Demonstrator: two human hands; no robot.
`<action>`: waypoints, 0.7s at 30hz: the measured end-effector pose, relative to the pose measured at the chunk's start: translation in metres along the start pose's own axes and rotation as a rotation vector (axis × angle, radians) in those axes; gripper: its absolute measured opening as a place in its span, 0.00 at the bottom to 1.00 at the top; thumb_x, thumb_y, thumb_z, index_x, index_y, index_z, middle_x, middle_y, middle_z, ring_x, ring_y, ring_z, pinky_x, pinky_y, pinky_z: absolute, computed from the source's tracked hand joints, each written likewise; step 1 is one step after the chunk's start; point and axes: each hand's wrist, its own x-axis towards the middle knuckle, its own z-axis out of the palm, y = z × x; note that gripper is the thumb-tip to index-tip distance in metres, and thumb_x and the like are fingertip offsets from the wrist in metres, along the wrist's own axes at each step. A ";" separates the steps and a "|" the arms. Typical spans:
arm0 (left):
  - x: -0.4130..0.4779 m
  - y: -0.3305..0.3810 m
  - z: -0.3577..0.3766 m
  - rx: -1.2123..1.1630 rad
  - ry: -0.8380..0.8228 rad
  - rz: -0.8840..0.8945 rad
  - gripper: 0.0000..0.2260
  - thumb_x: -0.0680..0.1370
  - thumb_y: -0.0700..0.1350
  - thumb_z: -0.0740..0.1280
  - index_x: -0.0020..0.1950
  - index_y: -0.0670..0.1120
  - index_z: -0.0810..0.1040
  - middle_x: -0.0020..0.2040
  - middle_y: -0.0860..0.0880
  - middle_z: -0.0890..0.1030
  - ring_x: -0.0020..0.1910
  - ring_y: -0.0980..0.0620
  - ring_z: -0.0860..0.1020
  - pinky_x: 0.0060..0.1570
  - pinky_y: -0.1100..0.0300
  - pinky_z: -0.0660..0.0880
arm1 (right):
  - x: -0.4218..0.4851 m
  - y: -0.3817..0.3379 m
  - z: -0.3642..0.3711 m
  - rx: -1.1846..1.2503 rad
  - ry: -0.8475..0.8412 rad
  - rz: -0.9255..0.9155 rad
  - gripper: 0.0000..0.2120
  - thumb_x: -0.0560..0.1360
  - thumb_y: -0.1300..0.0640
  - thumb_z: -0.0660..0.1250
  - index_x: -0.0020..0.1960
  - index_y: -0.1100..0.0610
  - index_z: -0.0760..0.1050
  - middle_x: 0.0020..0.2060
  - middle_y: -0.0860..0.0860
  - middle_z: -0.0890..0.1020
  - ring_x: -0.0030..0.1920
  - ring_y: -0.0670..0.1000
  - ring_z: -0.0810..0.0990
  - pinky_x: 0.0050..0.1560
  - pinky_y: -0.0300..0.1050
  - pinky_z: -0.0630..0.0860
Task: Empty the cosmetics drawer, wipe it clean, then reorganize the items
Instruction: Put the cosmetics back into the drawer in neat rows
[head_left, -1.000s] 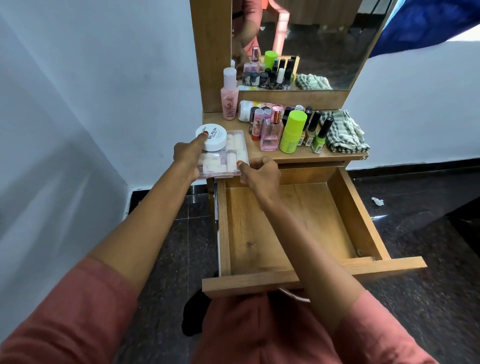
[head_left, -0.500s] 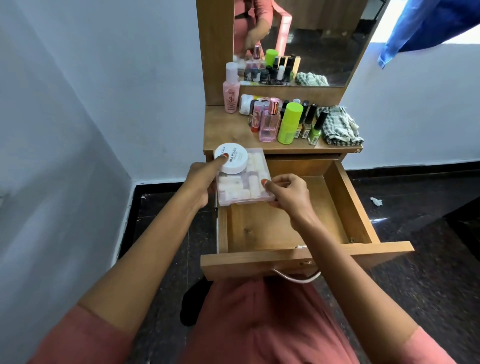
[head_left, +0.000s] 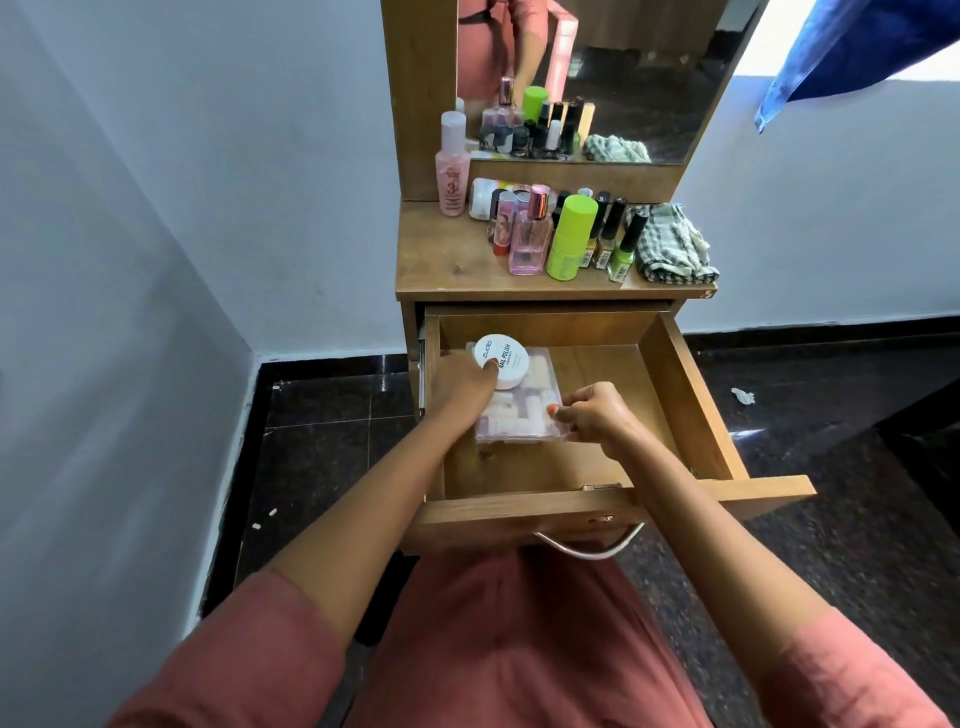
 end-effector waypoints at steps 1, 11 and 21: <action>0.001 0.000 0.003 0.018 0.003 -0.005 0.20 0.79 0.46 0.60 0.68 0.37 0.69 0.66 0.41 0.74 0.60 0.45 0.75 0.48 0.62 0.72 | 0.004 0.000 0.000 -0.013 0.003 0.006 0.11 0.72 0.63 0.70 0.50 0.69 0.76 0.43 0.60 0.78 0.41 0.55 0.78 0.41 0.45 0.79; 0.004 -0.006 0.023 0.064 0.028 -0.104 0.19 0.80 0.42 0.58 0.68 0.33 0.66 0.67 0.37 0.71 0.63 0.41 0.74 0.52 0.59 0.74 | 0.023 0.000 0.008 -0.274 0.055 -0.063 0.12 0.69 0.60 0.72 0.49 0.67 0.80 0.48 0.62 0.83 0.45 0.57 0.80 0.48 0.51 0.77; 0.007 -0.020 0.031 0.015 -0.009 -0.089 0.24 0.78 0.42 0.63 0.71 0.36 0.62 0.68 0.38 0.70 0.63 0.43 0.73 0.51 0.60 0.73 | 0.020 -0.005 0.016 -0.378 0.072 -0.118 0.12 0.73 0.58 0.68 0.51 0.66 0.79 0.51 0.60 0.82 0.52 0.56 0.80 0.41 0.43 0.72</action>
